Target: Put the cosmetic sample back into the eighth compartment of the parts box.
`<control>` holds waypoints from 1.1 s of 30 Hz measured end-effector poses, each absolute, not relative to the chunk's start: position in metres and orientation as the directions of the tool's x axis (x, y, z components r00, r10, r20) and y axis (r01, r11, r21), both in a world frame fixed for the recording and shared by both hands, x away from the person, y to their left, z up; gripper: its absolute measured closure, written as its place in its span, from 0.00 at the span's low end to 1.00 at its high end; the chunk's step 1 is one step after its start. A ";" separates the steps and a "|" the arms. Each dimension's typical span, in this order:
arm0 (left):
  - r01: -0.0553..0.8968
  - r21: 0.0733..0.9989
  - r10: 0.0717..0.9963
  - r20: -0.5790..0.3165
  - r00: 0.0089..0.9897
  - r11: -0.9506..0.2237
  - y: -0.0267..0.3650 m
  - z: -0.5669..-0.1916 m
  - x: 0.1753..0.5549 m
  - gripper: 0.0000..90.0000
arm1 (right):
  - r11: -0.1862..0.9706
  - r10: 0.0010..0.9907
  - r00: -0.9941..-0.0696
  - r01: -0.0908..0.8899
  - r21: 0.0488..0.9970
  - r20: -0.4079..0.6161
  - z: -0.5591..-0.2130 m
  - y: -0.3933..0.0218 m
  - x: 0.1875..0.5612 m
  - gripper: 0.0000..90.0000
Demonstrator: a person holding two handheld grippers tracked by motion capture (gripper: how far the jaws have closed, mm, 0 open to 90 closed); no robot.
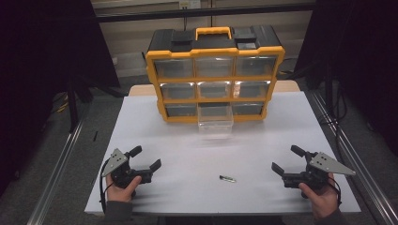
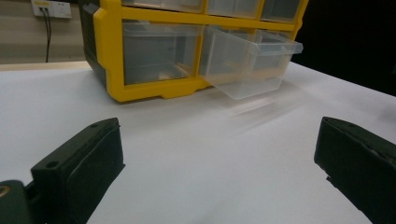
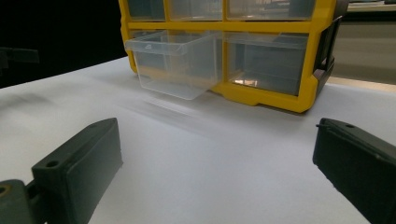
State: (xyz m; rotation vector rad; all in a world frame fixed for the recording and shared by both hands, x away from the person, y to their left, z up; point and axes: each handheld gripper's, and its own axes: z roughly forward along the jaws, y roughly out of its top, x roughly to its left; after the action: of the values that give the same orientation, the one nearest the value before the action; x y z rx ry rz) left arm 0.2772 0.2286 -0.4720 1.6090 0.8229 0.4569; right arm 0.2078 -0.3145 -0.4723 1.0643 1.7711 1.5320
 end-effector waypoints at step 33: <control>0.299 0.946 0.643 -0.153 0.751 -0.124 0.168 -0.463 0.284 0.01 | 0.049 0.836 -0.545 0.191 0.980 0.065 -0.472 -0.313 0.208 0.01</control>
State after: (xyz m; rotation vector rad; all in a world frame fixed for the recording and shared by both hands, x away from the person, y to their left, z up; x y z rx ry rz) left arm 0.2844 0.1681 -0.4630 1.7180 0.7490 0.3472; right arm 0.2077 -0.3127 -0.4715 1.0312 1.7870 1.5332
